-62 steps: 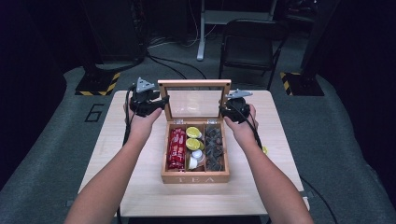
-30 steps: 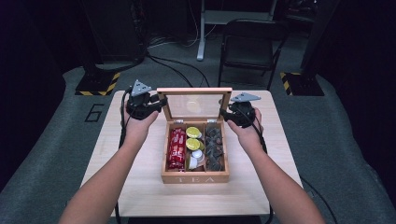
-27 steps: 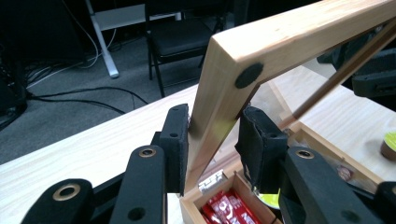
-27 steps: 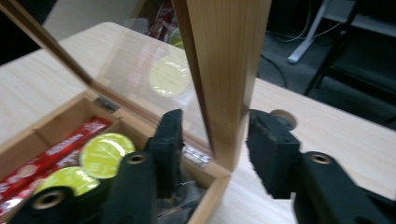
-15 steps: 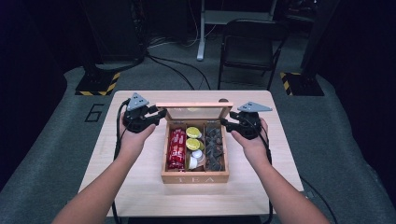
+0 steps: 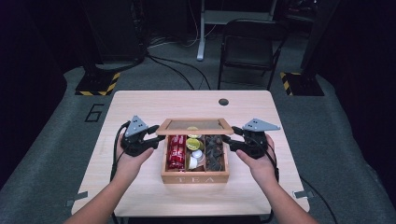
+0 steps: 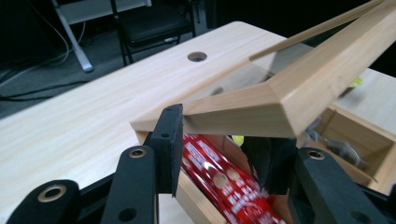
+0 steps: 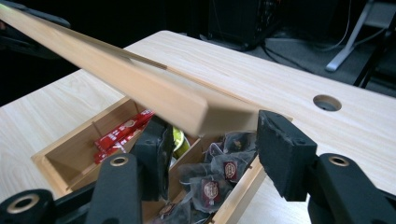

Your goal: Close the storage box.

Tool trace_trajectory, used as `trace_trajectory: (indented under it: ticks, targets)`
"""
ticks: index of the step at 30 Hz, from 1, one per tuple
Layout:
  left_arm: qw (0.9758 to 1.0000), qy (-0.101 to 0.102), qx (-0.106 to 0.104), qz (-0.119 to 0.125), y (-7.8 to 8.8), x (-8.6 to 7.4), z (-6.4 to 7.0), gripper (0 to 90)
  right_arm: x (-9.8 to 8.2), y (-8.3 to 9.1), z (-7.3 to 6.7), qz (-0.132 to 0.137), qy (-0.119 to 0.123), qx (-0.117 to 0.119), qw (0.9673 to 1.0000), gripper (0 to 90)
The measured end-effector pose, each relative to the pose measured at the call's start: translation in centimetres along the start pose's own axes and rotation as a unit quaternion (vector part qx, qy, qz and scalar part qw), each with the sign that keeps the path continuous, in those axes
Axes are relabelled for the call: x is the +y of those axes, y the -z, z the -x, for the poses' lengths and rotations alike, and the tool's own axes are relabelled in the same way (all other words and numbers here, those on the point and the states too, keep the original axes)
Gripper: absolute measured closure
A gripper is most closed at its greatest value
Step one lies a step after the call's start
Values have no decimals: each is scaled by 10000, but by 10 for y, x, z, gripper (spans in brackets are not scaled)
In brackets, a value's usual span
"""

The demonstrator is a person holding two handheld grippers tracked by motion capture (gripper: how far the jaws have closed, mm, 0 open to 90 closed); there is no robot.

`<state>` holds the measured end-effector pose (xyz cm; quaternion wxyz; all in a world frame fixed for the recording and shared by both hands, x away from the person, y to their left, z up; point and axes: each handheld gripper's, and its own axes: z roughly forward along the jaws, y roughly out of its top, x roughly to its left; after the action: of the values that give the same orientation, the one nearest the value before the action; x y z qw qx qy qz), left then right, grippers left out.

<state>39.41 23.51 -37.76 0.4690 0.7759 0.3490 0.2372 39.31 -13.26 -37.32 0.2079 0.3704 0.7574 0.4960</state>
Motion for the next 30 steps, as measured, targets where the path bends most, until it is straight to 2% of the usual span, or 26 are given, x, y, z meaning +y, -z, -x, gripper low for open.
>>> trace_trajectory:
  ticks: [3, 4, 6, 9, 13, 16, 19, 23, 27, 30]
  targets:
    - [10000, 54, -29, 33, 2, -9, 4, 575, -2, 5, -5, -10, 114, 5, 9999, 464]
    - [9999, 94, -54, 49, 2, -13, 4, 569, -6, 7, -10, -52, 234, -23, 9997, 461]
    - [9997, 202, -99, 91, 2, -21, 7, 561, -11, 10, -12, -50, 248, 13, 9997, 462]
    - [9996, 223, -141, 93, 2, -26, 8, 557, -16, 12, -12, -45, 162, 84, 9998, 466]
    - [9992, 339, -194, 89, 3, -38, 11, 538, -26, 14, -15, -46, 194, 111, 9997, 468]
    - [9994, 270, -201, 32, 5, -45, 14, 525, -38, 16, -20, -24, 358, 58, 9993, 468]
    - [9994, 254, -219, 61, 8, -54, 20, 527, -47, 16, -22, -20, 326, 74, 9994, 469]
    - [9994, 166, -306, 44, 11, -58, 26, 526, -53, 17, -24, -74, 341, 80, 9994, 469]
    - [9995, 128, -288, 29, 12, -60, 29, 513, -56, 19, -27, -63, 450, 70, 9989, 469]
    - [9996, 91, -283, -23, 12, -64, 31, 515, -62, 19, -29, -105, 439, 84, 9989, 469]
